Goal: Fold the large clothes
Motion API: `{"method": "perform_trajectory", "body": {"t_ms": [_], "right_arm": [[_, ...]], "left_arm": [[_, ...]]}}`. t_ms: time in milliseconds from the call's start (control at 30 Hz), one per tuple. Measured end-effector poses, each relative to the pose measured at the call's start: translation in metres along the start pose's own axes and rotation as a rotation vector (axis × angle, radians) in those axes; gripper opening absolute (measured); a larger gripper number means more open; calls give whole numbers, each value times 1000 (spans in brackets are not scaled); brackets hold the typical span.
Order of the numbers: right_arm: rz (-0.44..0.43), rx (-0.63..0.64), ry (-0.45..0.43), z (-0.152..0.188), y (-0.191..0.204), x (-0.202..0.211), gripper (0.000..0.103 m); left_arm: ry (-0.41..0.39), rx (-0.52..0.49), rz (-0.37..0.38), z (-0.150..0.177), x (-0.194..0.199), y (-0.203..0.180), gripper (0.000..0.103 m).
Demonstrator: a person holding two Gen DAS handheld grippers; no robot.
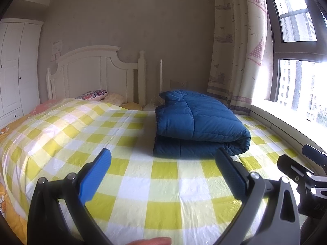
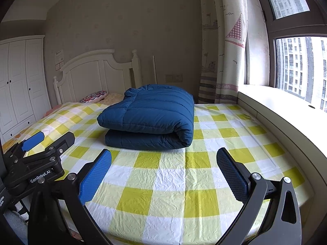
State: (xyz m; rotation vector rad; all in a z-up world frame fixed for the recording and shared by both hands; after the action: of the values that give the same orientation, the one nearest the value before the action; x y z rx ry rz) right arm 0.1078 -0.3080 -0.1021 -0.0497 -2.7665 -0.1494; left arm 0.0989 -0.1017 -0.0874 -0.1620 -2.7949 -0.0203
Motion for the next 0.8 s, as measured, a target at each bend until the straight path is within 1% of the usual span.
{"method": "perform_trajectory", "body": {"t_ms": [467, 633, 700, 800], "right_arm": [[-3, -6, 7, 3, -1, 0, 99], [-2, -6, 11, 6, -2, -1, 99], [0, -7, 15, 7, -2, -1, 99], [4, -8, 20, 8, -2, -3, 99]], "left_arm": [[2, -25, 18, 0, 1, -2, 101], [25, -21, 35, 3, -2, -3, 101], [22, -13, 32, 5, -2, -2, 101], [20, -30, 27, 6, -4, -2, 101]]}}
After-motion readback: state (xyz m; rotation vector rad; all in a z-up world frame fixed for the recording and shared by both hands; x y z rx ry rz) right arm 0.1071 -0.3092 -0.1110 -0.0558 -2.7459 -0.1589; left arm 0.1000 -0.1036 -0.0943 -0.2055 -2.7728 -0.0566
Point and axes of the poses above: each gripper's, at about its wrist camera, not at the fingertips, and x roughly against the way its jaws point, y to its left, z to its underside, the point moved 7 cm from there along -x, roughly the way its jaws point, and after that the axes turned 4 degrees about -z, right-handed, at the moved point
